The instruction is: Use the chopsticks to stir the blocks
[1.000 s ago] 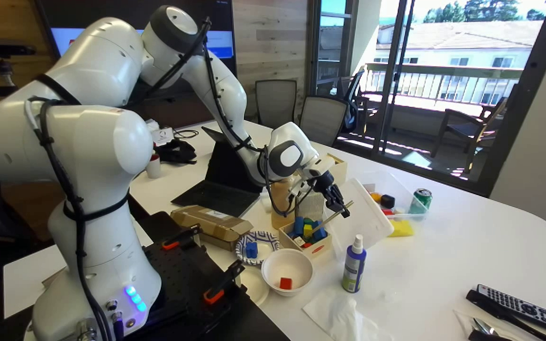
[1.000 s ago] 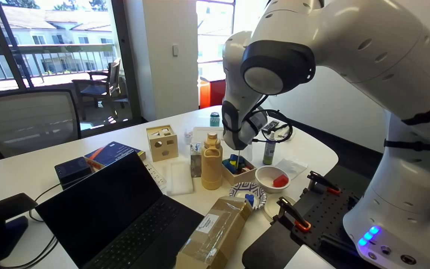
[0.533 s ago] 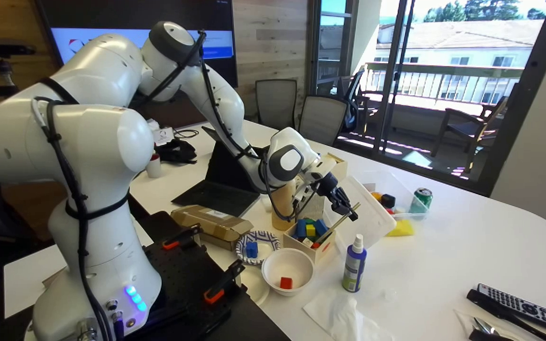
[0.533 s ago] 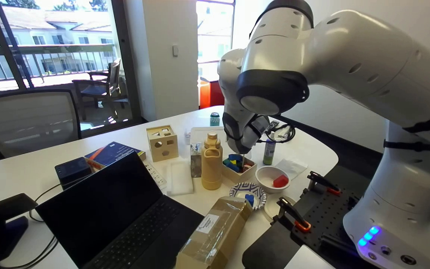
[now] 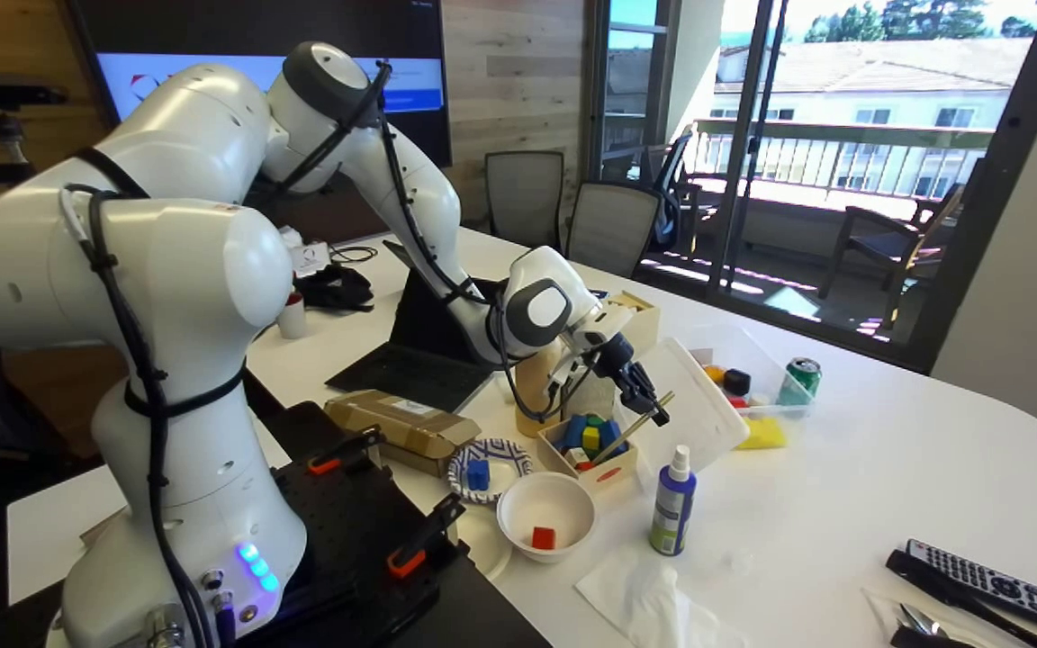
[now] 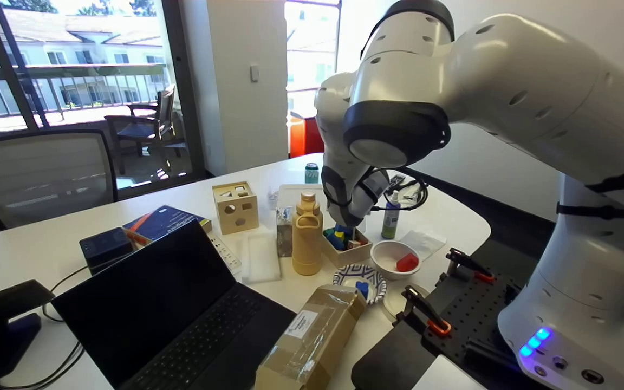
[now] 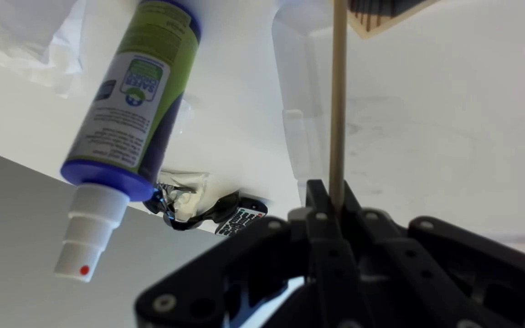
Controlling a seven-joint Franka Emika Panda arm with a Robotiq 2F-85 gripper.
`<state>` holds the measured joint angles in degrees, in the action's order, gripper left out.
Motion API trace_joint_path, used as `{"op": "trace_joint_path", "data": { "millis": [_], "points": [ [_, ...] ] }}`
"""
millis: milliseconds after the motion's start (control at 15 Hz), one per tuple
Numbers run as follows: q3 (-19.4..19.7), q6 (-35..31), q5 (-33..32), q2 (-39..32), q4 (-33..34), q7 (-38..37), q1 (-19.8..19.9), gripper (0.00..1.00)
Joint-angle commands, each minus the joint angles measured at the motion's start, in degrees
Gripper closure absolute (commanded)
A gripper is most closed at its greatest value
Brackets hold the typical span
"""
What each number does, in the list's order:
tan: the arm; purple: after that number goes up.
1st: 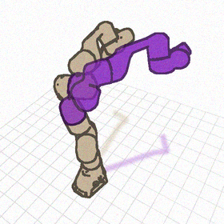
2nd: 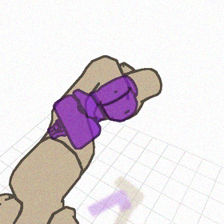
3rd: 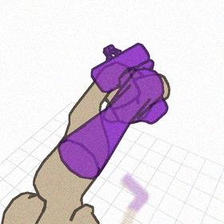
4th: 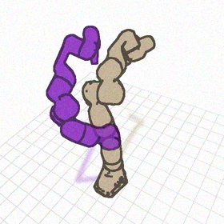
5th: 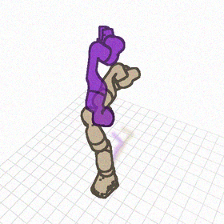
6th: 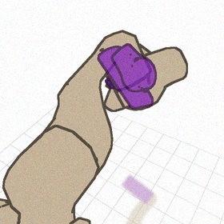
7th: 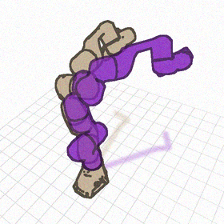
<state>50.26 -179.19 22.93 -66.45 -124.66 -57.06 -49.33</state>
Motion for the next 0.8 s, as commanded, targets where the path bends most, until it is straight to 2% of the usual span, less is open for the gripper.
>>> {"op": "trace_joint_path", "data": {
  "millis": [0, 333, 533, 733],
  "points": [
    [-0.7, -2.6, 0.7, 2.0, -0.2, -0.2, 1.1, 0.98],
    [1.3, -4.5, 3.2, -2.4, 1.2, -2.2, -0.6, 0.98],
    [2.3, -2.5, 4.1, -3.9, 1.6, -2.2, -1.0, 0.98],
    [2.7, 2.8, 2.8, -2.3, 1.1, -1.2, -0.7, 0.98]
  ]
}}
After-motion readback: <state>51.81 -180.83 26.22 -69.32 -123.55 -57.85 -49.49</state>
